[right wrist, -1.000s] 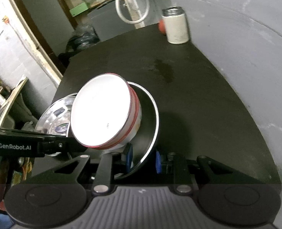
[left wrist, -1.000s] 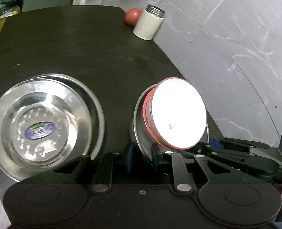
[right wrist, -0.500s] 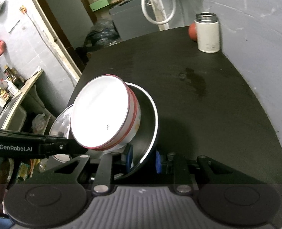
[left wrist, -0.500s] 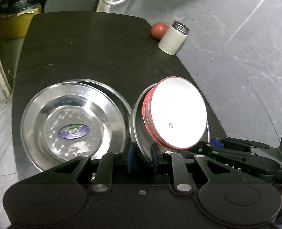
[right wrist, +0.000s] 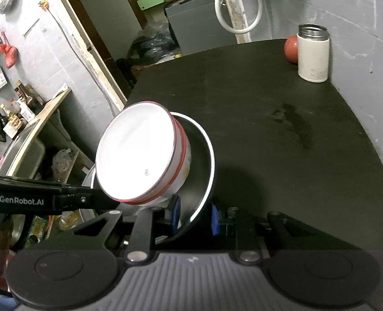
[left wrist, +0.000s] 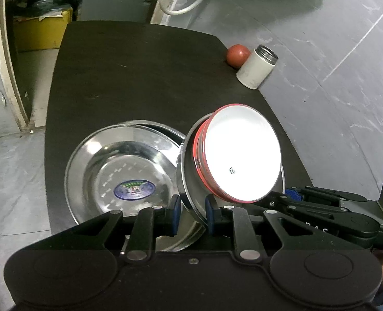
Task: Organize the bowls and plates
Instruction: 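Lift the nested bowls with both tools and carry them over the plate stack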
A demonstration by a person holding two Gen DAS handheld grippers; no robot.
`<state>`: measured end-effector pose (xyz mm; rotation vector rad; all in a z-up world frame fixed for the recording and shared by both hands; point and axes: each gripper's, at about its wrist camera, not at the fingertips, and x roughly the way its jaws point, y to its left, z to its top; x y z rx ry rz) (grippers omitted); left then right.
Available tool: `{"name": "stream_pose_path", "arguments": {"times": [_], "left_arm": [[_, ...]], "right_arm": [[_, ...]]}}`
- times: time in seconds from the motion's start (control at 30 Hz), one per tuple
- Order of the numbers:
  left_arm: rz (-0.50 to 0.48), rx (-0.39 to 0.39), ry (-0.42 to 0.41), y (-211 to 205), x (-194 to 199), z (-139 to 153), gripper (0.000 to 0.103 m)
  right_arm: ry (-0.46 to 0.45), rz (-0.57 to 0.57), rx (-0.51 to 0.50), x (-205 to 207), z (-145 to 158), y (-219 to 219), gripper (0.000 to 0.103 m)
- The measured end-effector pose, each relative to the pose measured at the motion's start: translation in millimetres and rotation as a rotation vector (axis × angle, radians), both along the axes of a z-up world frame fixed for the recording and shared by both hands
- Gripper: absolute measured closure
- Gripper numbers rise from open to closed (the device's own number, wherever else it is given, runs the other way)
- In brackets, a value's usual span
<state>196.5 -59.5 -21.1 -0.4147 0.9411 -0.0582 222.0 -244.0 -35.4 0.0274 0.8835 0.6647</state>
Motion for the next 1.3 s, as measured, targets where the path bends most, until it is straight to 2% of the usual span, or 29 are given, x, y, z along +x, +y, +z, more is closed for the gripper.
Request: {"name": "stream_pose_path", "arguments": {"times": [0.9, 1.3], "left_arm": [[0.121, -0.002, 0.062, 59.4, -3.8, -13.8, 0.081], [0.15, -0.008, 0.093, 70.8, -7.8, -19.9, 0.081]], "right_arm": [[0.053, 0.127, -0.021, 14.3, -8.9, 69.9, 0.076], [0.082, 0.17, -0.034, 16.0, -9.9, 80.2, 0.076]]}}
